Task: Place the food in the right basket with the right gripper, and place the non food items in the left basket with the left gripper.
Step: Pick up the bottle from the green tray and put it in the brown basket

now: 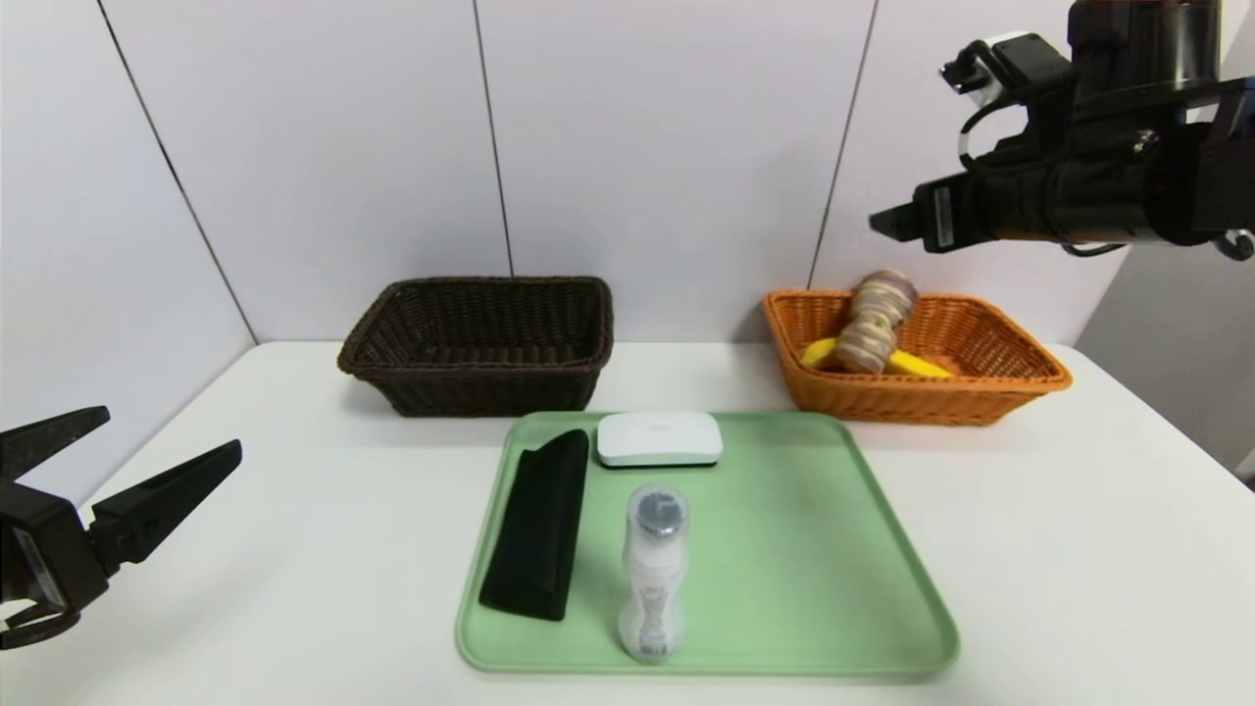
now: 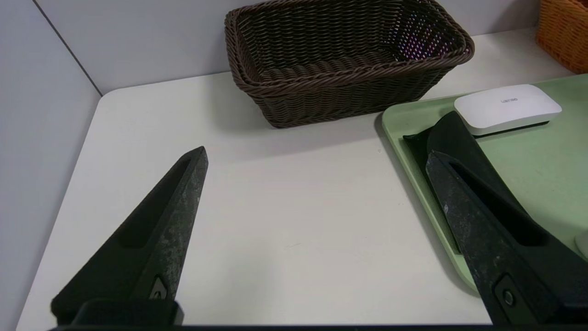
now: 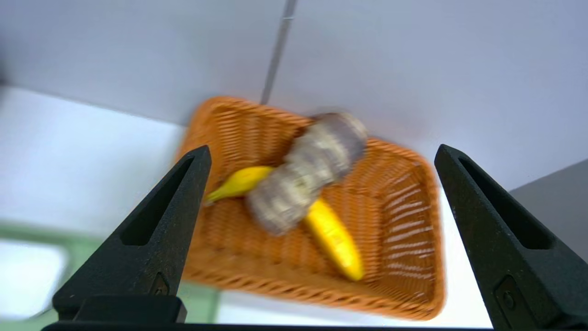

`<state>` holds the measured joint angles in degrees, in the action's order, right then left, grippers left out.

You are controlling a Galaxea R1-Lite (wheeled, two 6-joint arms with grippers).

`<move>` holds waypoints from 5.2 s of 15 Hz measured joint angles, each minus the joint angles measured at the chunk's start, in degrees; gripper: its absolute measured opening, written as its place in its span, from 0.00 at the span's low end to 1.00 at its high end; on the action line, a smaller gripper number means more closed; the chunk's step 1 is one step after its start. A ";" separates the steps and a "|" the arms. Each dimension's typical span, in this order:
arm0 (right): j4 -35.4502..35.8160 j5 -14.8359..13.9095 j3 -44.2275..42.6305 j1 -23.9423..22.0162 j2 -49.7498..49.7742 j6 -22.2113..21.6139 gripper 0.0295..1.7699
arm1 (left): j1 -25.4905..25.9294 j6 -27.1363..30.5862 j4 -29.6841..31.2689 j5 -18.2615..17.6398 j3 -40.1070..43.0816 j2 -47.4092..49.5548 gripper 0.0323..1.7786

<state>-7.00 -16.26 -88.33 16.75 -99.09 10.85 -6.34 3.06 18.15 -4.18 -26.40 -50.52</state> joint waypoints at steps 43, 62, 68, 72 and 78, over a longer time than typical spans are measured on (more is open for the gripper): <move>20.82 -0.68 53.99 -2.23 33.96 0.22 0.96 | -33.95 -8.81 37.06 -18.93 13.37 -22.44 0.95; 20.82 0.50 51.98 -2.01 32.11 1.96 0.96 | -34.28 -8.20 69.02 -19.58 19.02 -47.69 0.95; 20.80 0.94 51.35 -2.04 31.12 2.01 0.96 | -35.61 -8.29 69.02 -19.58 15.69 -51.05 0.95; 20.80 0.96 51.26 -2.10 30.87 1.85 0.96 | -36.66 -8.27 69.00 -19.52 13.81 -53.57 0.95; 20.82 0.98 51.37 -2.08 30.84 1.74 0.96 | -37.16 -8.27 69.02 -19.27 10.36 -57.26 0.95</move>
<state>13.82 -15.29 -36.96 14.67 -68.24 12.59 -43.50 -5.21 87.17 -23.45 -16.04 -107.78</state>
